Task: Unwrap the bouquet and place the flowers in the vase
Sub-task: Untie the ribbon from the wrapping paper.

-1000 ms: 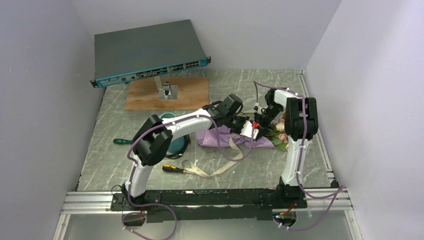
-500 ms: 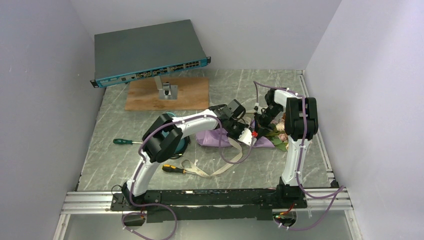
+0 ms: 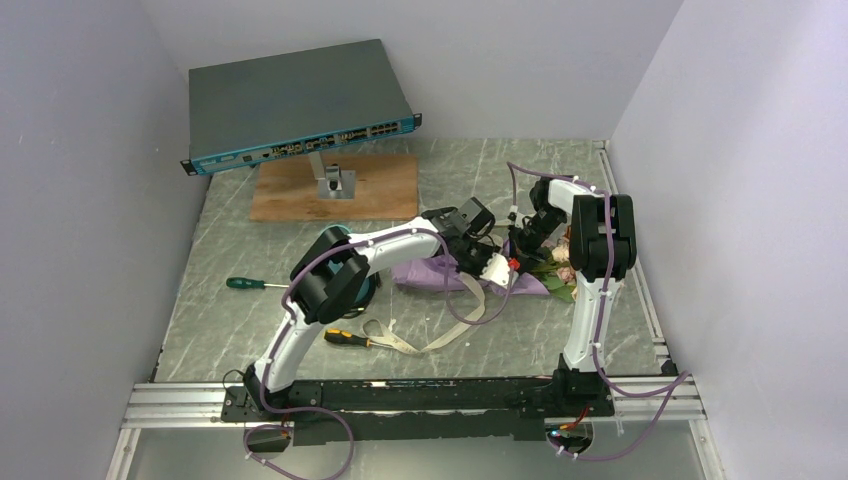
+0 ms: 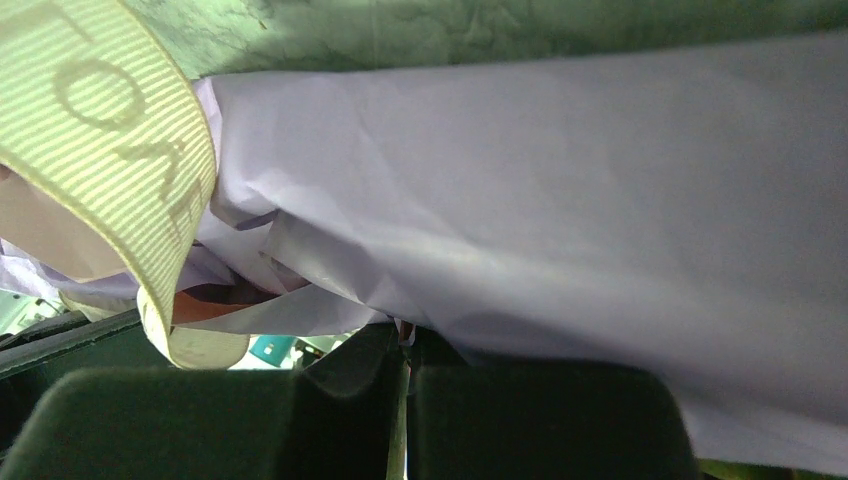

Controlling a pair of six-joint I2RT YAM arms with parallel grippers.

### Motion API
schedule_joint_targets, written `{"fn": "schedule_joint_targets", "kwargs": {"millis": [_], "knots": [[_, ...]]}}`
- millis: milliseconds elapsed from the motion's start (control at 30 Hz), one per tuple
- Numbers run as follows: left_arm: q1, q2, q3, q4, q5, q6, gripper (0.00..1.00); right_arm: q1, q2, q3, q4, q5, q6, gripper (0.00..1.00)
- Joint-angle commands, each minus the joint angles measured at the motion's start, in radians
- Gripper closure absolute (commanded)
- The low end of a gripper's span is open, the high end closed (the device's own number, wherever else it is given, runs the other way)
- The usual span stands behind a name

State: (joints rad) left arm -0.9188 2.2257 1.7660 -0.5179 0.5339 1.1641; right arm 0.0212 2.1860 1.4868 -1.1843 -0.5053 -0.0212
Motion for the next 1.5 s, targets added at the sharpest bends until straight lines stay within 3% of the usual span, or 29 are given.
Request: {"fn": "schedule_joint_targets", "kwargs": {"millis": [0,67,267,533,733,833,933,1000,1100,1300,1467], "knots": [[0.003,0.029,0.051,0.050,0.026,-0.010,0.89,0.003,0.066,-0.011,0.252,0.169,-0.014,1.00],[0.003,0.014,0.036,0.073,0.029,-0.027,1.00,0.003,0.066,-0.014,0.254,0.171,-0.014,1.00],[0.015,-0.141,-0.087,0.282,0.103,-0.119,1.00,0.003,0.064,-0.018,0.257,0.177,-0.012,1.00],[0.025,-0.210,-0.059,0.304,0.196,-0.184,1.00,0.003,0.062,-0.019,0.265,0.194,0.000,1.00],[0.025,-0.248,-0.135,0.391,0.153,-0.136,1.00,0.003,0.063,-0.018,0.264,0.195,-0.002,1.00],[0.027,-0.273,-0.190,0.539,0.102,-0.206,1.00,0.003,0.062,-0.018,0.265,0.195,-0.001,1.00],[0.033,-0.269,-0.167,0.537,0.088,-0.280,1.00,0.003,0.061,-0.019,0.264,0.189,-0.007,1.00],[0.043,-0.275,-0.167,0.520,0.116,-0.357,0.79,0.003,0.054,-0.019,0.263,0.166,-0.019,1.00],[0.073,-0.304,-0.194,0.524,0.176,-0.500,0.36,0.005,0.029,-0.019,0.268,0.144,-0.040,1.00],[0.154,-0.290,-0.157,0.365,0.272,-0.637,0.37,0.005,-0.014,0.015,0.235,0.058,-0.078,0.89],[0.187,-0.324,-0.252,0.277,0.259,-0.581,0.23,0.006,-0.072,0.020,0.244,-0.005,-0.110,0.79]]}}
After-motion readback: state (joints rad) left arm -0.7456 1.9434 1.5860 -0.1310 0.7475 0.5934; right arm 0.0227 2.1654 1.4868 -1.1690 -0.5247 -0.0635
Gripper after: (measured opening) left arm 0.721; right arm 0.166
